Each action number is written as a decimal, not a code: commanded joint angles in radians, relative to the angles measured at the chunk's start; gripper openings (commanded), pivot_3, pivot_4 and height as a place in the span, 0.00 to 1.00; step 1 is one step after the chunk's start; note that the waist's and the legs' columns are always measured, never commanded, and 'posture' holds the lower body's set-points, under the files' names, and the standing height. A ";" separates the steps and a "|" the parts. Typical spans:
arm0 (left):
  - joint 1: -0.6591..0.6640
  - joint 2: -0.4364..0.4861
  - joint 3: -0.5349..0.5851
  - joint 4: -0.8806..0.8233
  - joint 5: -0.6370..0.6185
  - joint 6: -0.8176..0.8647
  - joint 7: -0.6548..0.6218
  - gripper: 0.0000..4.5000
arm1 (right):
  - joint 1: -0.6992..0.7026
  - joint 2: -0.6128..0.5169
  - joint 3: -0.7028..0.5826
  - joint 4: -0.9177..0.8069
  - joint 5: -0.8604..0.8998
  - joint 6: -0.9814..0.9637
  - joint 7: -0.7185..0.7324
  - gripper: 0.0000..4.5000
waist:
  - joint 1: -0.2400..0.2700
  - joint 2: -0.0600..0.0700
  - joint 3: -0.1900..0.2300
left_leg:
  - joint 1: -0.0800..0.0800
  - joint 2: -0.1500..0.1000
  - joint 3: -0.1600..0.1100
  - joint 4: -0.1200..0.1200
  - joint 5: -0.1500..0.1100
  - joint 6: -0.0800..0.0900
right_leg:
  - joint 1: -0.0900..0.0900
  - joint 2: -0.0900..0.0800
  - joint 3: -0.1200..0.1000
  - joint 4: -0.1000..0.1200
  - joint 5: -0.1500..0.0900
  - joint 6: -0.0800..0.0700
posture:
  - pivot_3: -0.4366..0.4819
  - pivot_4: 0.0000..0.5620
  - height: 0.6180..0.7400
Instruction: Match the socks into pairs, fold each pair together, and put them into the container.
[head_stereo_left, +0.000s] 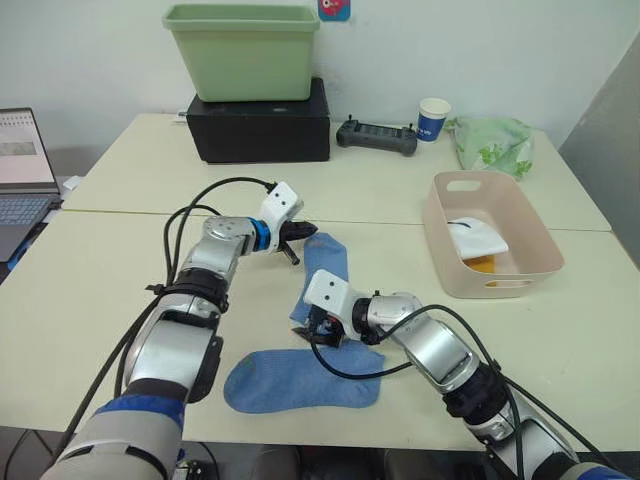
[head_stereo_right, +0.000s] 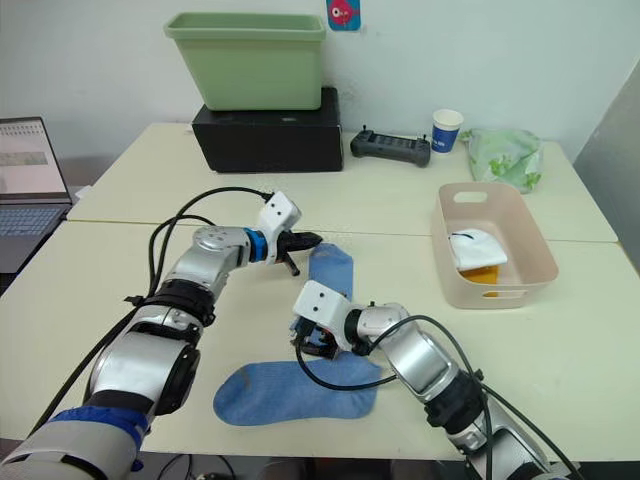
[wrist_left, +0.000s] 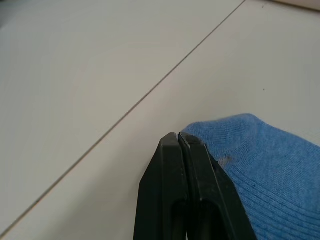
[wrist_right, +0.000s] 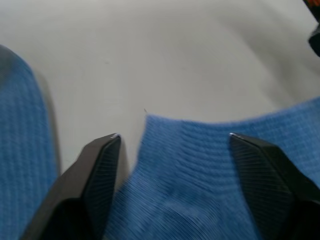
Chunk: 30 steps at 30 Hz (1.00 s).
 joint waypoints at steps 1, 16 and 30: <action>-0.039 -0.022 -0.001 0.063 0.035 -0.016 0.001 0.00 | -0.026 0.004 -0.013 -0.019 -0.011 0.005 -0.010 0.49 | 0.000 0.000 0.000 | 0.000 0.000 -0.001 0.000 0.000 0.000 | 0.000 0.000 -0.001 0.000 0.000 0.000 | 0.48 0.27 0.92; -0.033 -0.030 0.087 0.091 0.014 0.062 -0.040 0.00 | -0.035 -0.056 -0.024 -0.095 0.004 0.009 0.040 0.01 | 0.000 0.000 0.000 | 0.000 0.000 -0.001 0.001 0.000 0.000 | 0.001 0.000 -0.001 0.001 0.000 0.000 | 0.48 0.27 0.92; 0.070 -0.003 0.179 -0.127 -0.063 0.096 -0.013 0.14 | -0.033 -0.113 -0.025 -0.101 -0.006 -0.058 0.076 0.00 | 0.000 0.000 0.000 | 0.000 0.000 -0.002 0.001 0.000 0.000 | 0.001 0.000 -0.002 0.002 0.000 -0.001 | 0.48 0.27 0.92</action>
